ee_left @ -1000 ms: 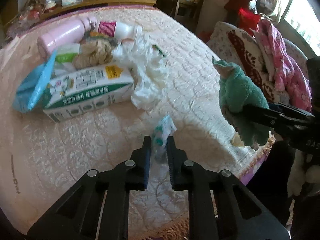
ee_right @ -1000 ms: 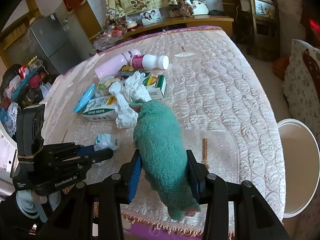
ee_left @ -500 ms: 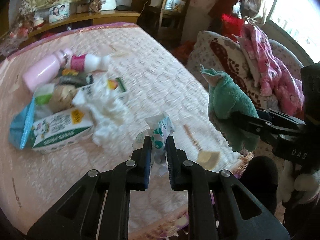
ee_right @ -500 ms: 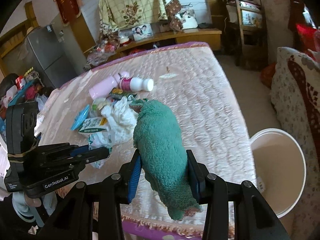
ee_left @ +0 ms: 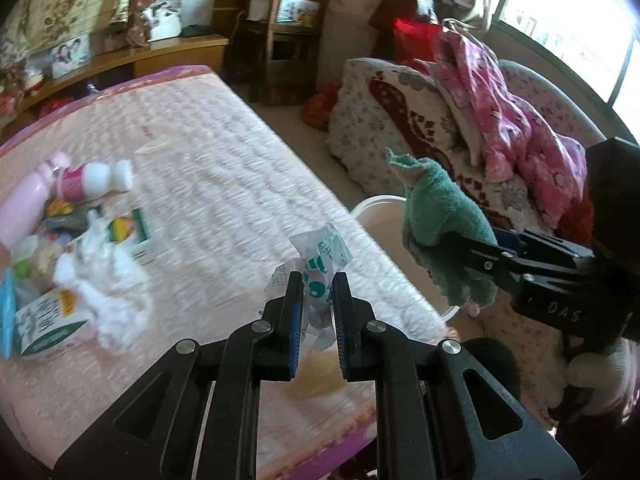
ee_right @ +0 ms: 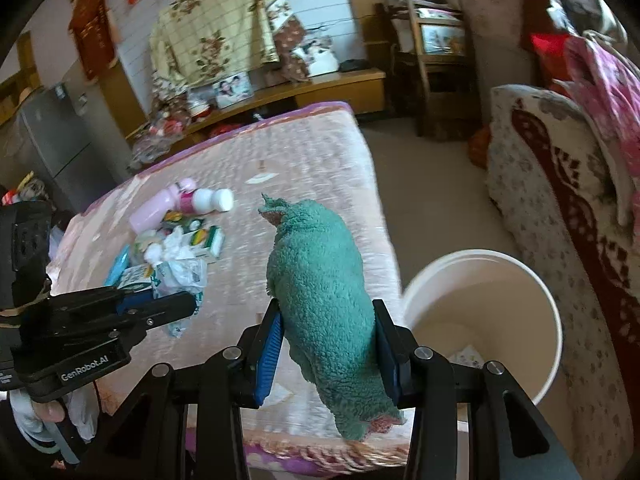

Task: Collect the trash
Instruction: 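Carry the wrapper and green towel over the bucket and release both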

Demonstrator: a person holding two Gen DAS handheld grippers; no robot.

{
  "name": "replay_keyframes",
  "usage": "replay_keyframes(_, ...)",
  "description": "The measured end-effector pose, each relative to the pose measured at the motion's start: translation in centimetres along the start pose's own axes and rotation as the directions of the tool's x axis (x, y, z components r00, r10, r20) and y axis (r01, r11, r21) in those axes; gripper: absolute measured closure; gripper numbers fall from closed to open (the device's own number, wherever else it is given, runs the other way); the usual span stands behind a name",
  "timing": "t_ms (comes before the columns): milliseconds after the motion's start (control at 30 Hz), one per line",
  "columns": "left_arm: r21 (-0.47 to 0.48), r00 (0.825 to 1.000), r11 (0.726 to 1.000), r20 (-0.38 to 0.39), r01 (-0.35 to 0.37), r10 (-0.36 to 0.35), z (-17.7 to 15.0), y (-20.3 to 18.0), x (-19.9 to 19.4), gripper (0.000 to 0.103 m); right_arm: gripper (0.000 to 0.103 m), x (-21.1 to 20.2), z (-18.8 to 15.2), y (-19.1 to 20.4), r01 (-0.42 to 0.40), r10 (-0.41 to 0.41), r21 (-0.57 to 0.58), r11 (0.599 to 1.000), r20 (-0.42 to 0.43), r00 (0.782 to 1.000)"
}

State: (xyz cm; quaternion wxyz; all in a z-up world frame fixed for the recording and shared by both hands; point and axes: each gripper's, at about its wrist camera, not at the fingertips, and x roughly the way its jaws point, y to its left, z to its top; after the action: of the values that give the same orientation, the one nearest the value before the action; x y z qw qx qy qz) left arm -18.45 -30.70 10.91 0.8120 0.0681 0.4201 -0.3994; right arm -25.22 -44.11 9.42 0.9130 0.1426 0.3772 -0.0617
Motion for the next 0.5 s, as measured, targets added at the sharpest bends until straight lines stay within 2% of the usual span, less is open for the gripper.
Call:
replay_keyframes(267,0.002,0.995,0.996,-0.046,0.086,-0.086,1.8,-3.2,3.6,0.091,0.062,-0.7,-0.8,-4.6,0.068,-0.069,0.071,0.995,0.002,0.998)
replay_keyframes(500,0.002,0.988,0.992,-0.091,0.128,-0.127,2.5,-5.7,7.2,0.091,0.062,0.0,-2.3,-8.8,0.126,-0.122,0.139,0.982,-0.033,0.992)
